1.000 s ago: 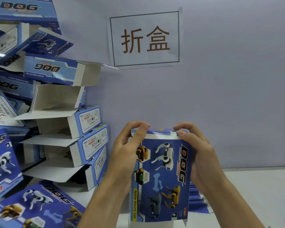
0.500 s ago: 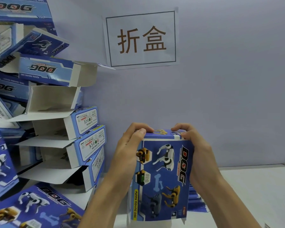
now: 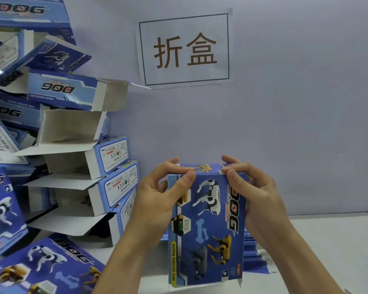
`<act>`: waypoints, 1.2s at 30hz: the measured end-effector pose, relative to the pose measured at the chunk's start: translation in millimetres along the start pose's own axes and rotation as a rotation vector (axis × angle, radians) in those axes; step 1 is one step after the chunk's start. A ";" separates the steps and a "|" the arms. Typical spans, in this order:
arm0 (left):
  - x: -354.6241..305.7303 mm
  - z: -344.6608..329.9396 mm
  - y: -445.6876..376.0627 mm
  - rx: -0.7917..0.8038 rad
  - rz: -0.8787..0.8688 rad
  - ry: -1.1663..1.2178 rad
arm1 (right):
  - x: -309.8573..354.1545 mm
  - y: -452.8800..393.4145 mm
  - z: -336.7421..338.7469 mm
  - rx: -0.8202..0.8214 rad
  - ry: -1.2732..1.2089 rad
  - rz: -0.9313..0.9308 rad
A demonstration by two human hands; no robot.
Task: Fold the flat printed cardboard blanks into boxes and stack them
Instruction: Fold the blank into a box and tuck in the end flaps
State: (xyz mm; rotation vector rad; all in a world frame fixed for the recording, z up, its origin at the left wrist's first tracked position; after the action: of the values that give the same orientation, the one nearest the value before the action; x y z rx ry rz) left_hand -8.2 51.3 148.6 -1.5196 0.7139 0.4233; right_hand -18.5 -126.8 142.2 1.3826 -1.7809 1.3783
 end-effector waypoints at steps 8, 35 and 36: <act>-14.2 -1.6 -2.1 0.074 -0.088 -0.229 | -2.9 -1.8 1.5 -0.023 -0.005 -0.021; 28.2 -1.7 1.3 -0.571 0.249 0.222 | -21.0 -0.6 -14.3 -0.217 0.394 -0.610; 29.8 -6.8 3.2 -0.507 0.263 0.233 | -24.2 -2.0 -11.2 -0.246 0.272 -0.577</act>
State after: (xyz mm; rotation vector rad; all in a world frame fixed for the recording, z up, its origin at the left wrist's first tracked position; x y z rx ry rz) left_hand 10.5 39.5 127.2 -1.9796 1.0501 0.6681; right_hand -10.0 -106.6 127.0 1.3529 -1.1962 0.9455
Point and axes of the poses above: each hand's wrist, its own y-axis away from the middle knuckle, its own z-axis out of the back of the hand, x = y × z, the point moved 2 cm from there along -y, towards the middle knuckle, and after that the axes turned 10 degrees about -z, right-handed, at the moved point
